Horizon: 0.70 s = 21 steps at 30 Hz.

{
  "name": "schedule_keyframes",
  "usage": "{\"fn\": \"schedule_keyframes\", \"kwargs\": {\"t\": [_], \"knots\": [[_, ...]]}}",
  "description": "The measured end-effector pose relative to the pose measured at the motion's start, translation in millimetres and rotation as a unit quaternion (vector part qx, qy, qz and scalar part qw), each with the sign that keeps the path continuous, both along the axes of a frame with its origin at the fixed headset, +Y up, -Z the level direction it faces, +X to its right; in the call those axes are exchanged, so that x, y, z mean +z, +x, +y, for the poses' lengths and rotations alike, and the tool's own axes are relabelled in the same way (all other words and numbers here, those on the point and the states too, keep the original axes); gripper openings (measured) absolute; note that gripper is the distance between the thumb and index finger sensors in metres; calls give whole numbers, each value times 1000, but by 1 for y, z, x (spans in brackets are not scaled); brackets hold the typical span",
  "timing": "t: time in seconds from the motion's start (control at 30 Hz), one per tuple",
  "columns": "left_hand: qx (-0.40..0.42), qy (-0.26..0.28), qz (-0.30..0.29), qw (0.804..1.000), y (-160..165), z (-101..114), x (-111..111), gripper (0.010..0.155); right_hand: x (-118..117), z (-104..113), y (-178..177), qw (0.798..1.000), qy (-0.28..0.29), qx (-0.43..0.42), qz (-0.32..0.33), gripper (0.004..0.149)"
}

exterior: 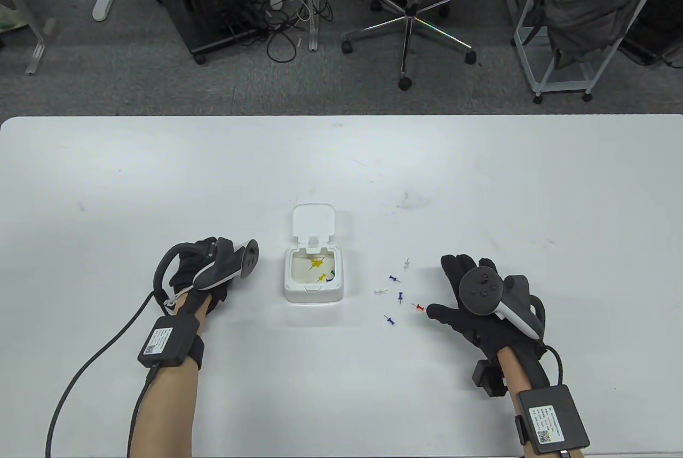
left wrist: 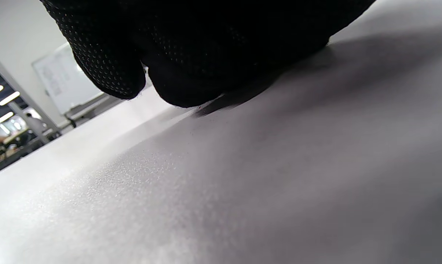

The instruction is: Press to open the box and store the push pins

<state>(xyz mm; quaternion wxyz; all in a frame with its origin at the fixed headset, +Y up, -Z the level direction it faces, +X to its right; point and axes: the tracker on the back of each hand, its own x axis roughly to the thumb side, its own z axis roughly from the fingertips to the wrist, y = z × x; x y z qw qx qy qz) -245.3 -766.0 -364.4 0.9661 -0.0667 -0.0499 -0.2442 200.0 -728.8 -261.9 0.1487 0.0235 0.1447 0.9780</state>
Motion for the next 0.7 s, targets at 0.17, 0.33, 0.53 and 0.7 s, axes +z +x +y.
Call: {"fn": "schedule_keyframes", "kwargs": {"t": [0.17,0.33,0.53,0.7], "knots": [[9,4,3,1000,0,-1,1,42,0,0,-1,1000,0,2,3,90],[20,23,-26,999,13,8,6,42,0,1,0,1000,6,1,3,90],[65,51,-72,994,44,38,13,43,0,1,-1,1000,6,0,5,90],[81,63,-104,989,66,54,18,43,0,1,0,1000,7,0,2,90]]}}
